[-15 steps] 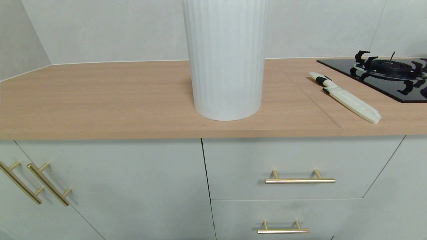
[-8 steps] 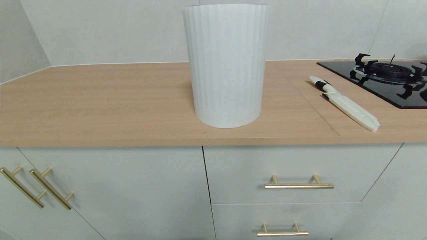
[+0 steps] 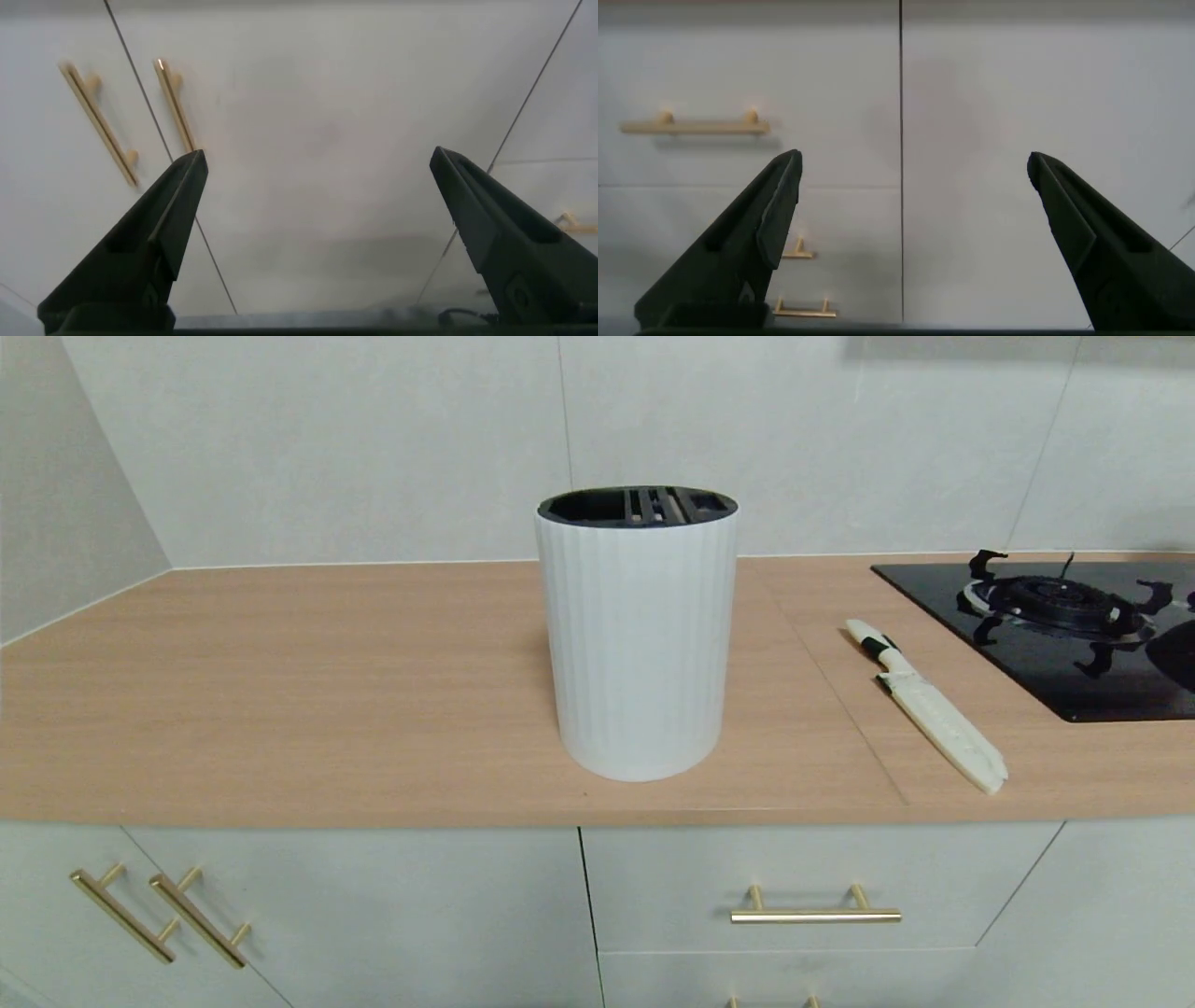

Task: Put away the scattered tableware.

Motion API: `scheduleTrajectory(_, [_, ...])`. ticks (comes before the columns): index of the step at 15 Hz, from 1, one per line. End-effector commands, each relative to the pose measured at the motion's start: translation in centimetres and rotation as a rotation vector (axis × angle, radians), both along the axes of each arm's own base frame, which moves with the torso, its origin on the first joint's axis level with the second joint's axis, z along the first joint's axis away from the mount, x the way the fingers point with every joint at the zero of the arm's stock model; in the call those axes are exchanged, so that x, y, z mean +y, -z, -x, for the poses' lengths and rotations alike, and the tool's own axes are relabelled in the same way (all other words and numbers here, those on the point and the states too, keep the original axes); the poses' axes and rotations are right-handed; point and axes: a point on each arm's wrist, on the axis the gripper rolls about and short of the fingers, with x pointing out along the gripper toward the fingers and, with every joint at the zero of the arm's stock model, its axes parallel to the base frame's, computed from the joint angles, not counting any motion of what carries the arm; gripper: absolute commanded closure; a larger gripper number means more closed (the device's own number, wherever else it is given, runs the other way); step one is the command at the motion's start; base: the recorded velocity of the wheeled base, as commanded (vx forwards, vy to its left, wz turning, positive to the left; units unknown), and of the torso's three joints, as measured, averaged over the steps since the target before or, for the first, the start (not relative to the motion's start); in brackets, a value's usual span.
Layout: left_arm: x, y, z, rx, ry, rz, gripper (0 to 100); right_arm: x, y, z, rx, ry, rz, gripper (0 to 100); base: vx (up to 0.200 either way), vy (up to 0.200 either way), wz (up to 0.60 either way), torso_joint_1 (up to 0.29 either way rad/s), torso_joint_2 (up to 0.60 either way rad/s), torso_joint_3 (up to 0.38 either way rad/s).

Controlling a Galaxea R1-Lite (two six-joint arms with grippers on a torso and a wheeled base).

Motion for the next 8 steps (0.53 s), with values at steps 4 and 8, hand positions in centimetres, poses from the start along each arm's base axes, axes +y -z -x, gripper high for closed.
scheduleTrajectory(4, [0.0,0.0,0.0,0.0,0.0,0.001,0,0.0,-0.01,-0.01,0.001,-0.001,0.0,0,0.0,0.0,0.0,0.184,-0.47,-0.286])
scheduleTrajectory(8, [0.0,0.0,0.0,0.0,0.0,0.001,0,0.0,-0.01,-0.01,0.001,-0.001,0.0,0,0.0,0.0,0.0,0.209,-0.49,-0.279])
